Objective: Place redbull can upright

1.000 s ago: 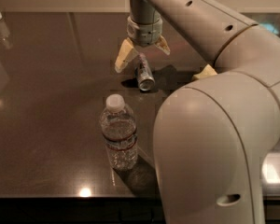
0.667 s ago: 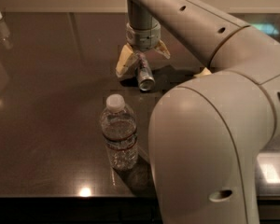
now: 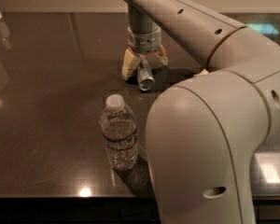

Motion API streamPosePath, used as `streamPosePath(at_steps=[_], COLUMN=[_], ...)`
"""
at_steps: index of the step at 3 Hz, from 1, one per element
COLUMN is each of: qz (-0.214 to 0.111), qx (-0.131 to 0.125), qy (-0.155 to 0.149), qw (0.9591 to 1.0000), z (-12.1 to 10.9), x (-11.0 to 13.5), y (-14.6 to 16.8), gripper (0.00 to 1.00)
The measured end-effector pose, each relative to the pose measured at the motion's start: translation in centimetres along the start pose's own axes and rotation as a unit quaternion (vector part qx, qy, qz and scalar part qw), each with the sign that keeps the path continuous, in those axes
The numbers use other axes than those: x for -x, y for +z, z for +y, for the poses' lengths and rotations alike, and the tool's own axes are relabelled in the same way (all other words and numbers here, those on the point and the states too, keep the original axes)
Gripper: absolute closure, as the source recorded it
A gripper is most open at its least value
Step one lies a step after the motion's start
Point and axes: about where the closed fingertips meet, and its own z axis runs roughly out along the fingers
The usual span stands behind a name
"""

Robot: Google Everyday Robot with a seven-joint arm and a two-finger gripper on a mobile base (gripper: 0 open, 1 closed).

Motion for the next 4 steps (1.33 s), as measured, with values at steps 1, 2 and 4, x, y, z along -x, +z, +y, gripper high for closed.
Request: streamPosePath(at_steps=[1, 2, 4], qz=[-0.007, -0.015, -0.077], qx=[0.006, 0.013, 0.062], qy=[-0.001, -0.006, -0.076], qw=[1.0, 0.9998, 0.9922], z=[0.2, 0.4, 1.1], x=[0.1, 0.1, -0.8], y=[-0.3, -0.8, -3.4], gripper=[0.41, 0.64, 1.0])
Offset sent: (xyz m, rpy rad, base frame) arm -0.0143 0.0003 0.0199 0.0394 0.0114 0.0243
